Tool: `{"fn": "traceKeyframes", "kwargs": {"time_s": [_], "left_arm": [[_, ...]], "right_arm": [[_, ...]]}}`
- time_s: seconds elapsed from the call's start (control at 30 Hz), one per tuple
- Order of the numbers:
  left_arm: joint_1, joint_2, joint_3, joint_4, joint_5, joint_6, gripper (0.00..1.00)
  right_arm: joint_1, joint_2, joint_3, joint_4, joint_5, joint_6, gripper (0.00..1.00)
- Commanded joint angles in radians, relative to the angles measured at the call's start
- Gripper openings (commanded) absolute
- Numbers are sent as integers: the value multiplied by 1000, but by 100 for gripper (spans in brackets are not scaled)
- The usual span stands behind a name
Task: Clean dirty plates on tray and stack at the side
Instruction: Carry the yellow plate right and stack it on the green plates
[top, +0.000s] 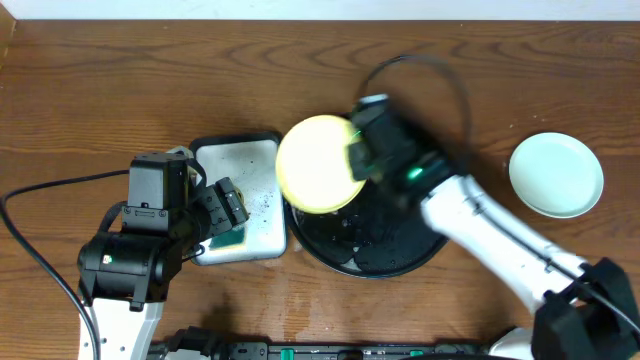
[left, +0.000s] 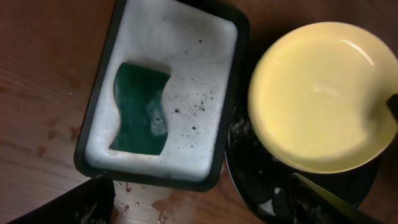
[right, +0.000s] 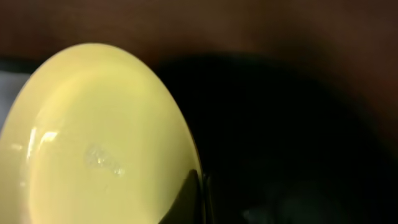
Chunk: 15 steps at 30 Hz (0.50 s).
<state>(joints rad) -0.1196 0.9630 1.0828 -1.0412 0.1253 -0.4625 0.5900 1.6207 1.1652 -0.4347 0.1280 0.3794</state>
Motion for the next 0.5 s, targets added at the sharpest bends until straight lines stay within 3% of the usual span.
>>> {"fn": "traceKeyframes", "kwargs": {"time_s": [0.0, 0.13, 0.3, 0.47], "left_arm": [[3, -3, 15, -2, -2, 14, 88], [3, -3, 15, -2, -2, 14, 88], [3, -3, 15, -2, -2, 14, 88], [3, -3, 15, -2, -2, 14, 88]], "right_arm": [[-183, -7, 7, -46, -457, 130, 1], [-435, -9, 7, -195, -644, 95, 1], [-762, -9, 7, -317, -537, 68, 1], [-973, -9, 6, -328, -368, 68, 1]]}}
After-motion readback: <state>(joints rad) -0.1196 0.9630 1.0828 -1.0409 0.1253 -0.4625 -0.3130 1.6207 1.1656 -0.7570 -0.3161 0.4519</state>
